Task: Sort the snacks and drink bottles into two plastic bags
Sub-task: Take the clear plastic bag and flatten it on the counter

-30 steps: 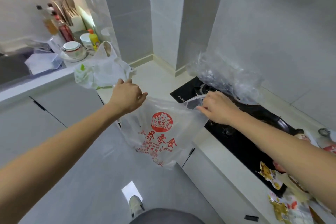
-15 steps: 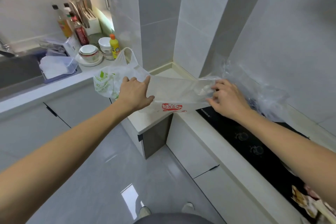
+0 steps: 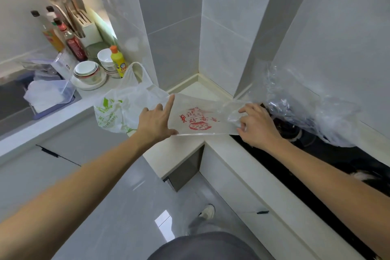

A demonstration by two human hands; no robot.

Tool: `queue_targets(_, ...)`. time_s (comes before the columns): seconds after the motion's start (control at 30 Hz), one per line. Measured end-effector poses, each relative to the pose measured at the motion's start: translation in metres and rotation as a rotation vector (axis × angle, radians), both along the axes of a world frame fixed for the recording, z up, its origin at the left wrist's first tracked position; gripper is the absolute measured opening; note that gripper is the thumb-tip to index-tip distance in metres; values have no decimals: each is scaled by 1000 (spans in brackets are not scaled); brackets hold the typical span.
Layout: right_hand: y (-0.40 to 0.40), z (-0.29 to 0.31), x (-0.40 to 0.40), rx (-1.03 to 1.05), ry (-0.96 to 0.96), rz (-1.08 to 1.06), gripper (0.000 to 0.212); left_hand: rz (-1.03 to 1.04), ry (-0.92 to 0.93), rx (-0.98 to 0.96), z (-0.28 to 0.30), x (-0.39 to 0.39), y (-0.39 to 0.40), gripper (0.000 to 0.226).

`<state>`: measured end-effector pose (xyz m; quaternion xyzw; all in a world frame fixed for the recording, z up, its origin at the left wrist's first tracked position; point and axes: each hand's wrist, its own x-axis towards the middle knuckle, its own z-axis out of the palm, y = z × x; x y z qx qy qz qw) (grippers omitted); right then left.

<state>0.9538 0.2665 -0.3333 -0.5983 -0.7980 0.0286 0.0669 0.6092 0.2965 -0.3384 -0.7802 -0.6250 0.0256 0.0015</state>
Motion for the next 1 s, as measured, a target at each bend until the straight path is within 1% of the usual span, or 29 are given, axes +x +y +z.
queue_targets(0.2,50,-39,8,-37,27,8,6,-24,-12,-64,-14,9,58,122)
queue_targets(0.23,57,-45,10,-46,31,-3,8,-33,-34,-82,-17,11,66,121)
queue_targets(0.3,68,-55,11,-63,38,-21,24,-42,-72,-99,-22,16,80,125)
queue_targets(0.37,78,-59,10,-67,39,-32,43,-46,-57,-123,-27,19,94,130)
queue_targets(0.43,85,-60,7,-73,0,-49,60,-65,-30,-126,-33,23,106,132)
queue_targets(0.5,91,-60,0,-87,-46,-95,74,-94,-38,-131,-39,25,119,131)
queue_targets(0.57,93,-60,-11,-74,-65,-153,83,-126,-54,-127,-47,25,132,130)
queue_targets(0.63,92,-62,-26,-20,-52,-132,82,-157,-57,-132,-55,23,144,130)
queue_targets(0.7,89,-71,-42,26,16,18,74,-194,-25,-146,-63,21,156,133)
queue_targets(0.77,86,-84,-55,-27,43,195,66,-233,7,-153,-68,19,165,136)
queue_targets(0.83,89,-94,-65,-133,29,260,65,-272,28,-152,-71,13,176,135)
queue_targets(0.9,99,-97,-70,-226,-12,230,64,-312,52,-137,-72,7,185,132)
queue_targets(1.0,117,-101,-75,-334,-154,81,54,-357,63,-127,-73,-2,198,127)
